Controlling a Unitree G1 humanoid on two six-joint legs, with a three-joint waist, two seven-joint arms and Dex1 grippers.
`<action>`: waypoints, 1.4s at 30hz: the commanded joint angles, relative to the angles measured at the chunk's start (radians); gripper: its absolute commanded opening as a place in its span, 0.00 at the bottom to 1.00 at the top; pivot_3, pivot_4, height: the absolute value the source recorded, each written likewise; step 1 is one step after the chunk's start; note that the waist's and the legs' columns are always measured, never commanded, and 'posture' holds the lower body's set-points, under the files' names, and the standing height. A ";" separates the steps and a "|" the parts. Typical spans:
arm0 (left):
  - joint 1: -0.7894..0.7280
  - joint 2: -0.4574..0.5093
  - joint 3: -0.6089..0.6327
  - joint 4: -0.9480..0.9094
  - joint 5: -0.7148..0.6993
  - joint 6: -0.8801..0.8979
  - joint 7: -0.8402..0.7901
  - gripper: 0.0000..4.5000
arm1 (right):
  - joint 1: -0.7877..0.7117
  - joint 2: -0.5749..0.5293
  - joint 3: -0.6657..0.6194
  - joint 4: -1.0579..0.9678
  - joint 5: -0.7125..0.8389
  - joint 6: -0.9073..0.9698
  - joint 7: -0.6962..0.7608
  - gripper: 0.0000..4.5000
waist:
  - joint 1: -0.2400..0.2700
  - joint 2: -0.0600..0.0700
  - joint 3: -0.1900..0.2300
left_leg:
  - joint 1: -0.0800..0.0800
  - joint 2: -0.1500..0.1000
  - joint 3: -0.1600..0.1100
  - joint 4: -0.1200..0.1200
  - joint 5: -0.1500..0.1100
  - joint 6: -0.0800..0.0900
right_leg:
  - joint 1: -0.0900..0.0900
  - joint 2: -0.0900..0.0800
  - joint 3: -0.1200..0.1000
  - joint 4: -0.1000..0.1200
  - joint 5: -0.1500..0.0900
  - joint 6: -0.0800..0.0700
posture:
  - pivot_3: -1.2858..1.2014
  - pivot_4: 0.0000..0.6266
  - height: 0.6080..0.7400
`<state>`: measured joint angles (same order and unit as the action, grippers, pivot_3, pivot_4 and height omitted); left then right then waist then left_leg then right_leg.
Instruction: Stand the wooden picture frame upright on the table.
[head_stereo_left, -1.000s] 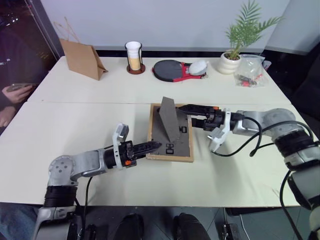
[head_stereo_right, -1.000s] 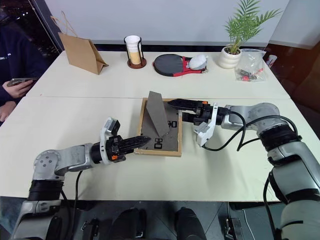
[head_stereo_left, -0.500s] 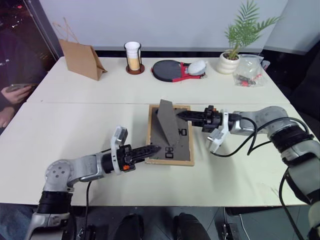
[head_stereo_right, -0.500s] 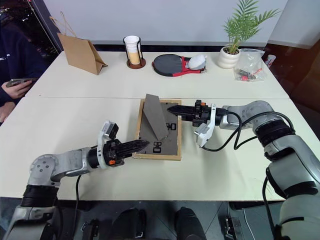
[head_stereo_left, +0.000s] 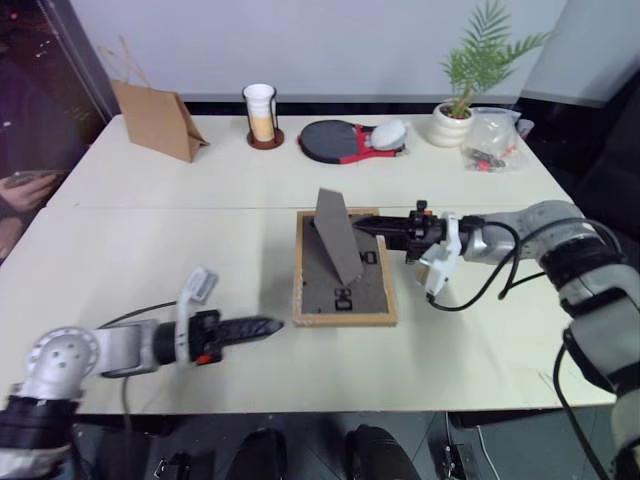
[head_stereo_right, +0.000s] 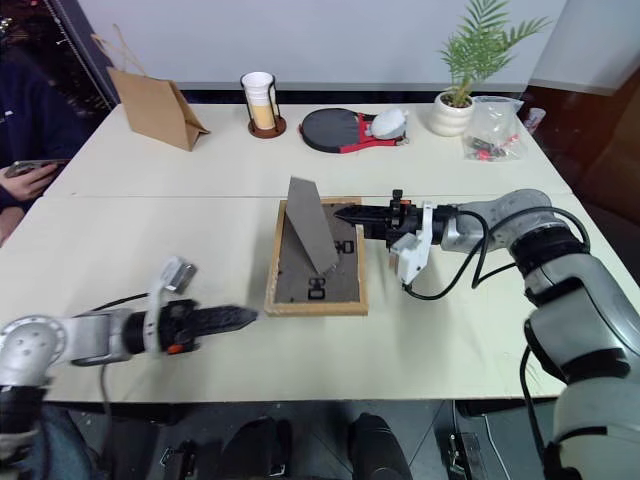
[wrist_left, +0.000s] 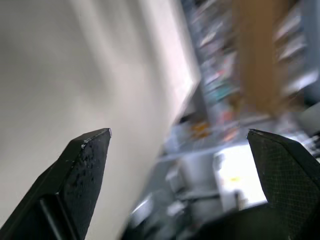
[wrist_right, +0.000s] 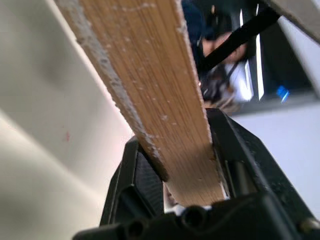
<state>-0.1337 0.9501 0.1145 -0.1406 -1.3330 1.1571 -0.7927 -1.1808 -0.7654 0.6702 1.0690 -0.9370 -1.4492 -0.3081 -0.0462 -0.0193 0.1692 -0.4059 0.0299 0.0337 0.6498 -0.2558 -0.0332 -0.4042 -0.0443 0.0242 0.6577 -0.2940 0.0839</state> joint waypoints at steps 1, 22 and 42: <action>-0.021 0.052 0.004 -0.008 0.148 -0.105 -0.170 0.99 | -0.073 0.079 -0.004 0.261 0.193 -0.145 0.245 0.24 | -0.002 0.000 0.000 | 0.000 0.000 0.000 0.000 0.000 0.001 | 0.000 0.000 0.000 0.000 0.000 0.000 | 0.52 0.24 1.00; -0.049 -0.059 0.035 -0.070 0.242 -0.075 -0.165 0.99 | 0.291 0.166 -0.367 -0.547 1.517 1.816 1.768 0.24 | 0.004 0.004 0.003 | -0.003 0.000 -0.003 -0.002 -0.005 0.007 | -0.003 -0.011 -0.006 0.000 -0.001 -0.003 | 0.52 0.24 1.00; -0.036 -0.143 0.073 -0.133 0.226 -0.025 -0.077 1.00 | 0.283 0.341 -0.439 -0.194 1.245 1.661 1.866 0.76 | 0.003 0.004 0.003 | -0.002 0.000 -0.001 0.001 -0.004 0.007 | -0.004 -0.007 -0.005 0.006 -0.001 -0.003 | 0.52 0.24 1.00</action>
<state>-0.1609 0.8098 0.1541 -0.2512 -1.0822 1.1298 -0.8695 -0.8735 -0.4275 0.2619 0.8789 0.3151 0.2100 1.5423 -0.0434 -0.0152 0.1726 -0.4080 0.0297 0.0328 0.6512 -0.2603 -0.0260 -0.4085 -0.0509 0.0194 0.6635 -0.2947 0.0811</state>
